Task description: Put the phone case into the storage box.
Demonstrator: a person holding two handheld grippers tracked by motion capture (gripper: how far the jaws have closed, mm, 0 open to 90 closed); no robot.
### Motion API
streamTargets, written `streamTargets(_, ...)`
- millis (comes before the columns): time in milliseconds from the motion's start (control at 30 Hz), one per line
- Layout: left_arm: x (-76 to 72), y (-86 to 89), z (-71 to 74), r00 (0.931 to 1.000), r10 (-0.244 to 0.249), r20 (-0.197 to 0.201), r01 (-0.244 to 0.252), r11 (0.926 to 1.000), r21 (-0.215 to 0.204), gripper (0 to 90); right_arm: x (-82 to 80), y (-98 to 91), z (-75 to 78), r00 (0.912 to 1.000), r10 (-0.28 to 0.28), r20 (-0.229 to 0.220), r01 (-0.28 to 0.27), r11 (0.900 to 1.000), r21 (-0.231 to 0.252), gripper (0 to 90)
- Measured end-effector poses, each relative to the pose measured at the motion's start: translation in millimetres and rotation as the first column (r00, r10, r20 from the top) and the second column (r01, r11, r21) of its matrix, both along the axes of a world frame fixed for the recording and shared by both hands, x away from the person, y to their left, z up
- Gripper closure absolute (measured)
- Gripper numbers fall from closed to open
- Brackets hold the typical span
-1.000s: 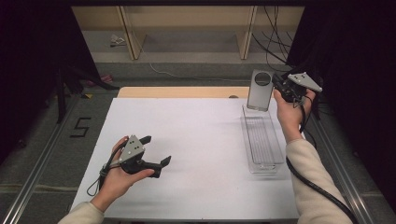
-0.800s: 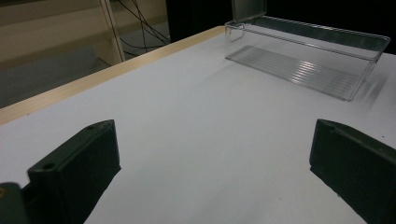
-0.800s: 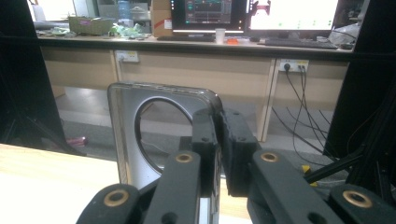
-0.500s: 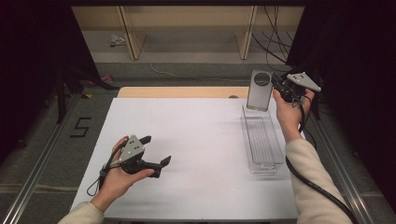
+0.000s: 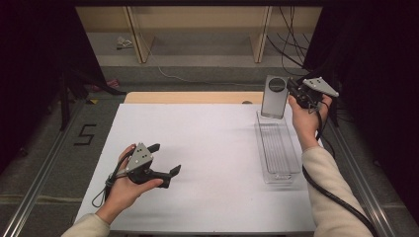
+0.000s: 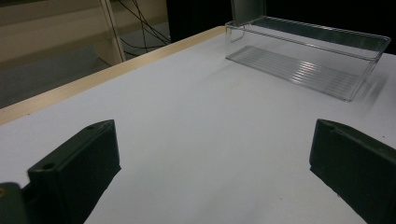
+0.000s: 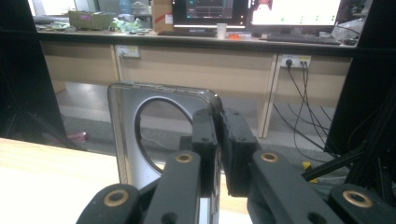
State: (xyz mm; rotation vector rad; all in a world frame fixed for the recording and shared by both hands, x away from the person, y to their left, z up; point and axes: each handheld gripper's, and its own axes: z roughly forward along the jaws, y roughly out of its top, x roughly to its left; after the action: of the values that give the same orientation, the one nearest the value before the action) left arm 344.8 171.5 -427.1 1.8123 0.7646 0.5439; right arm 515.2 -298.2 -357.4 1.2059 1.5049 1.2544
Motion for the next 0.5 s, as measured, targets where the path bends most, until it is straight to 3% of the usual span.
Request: streamTargets(500, 0.1, 0.0, -0.3, 1.0000, -0.001, -0.001, 0.001, 1.0000, 0.000, 1.1, 2.6, 0.1, -5.0, 0.9999, 0.005, -0.016, -0.005, 1.0000, -0.008, 85.1)
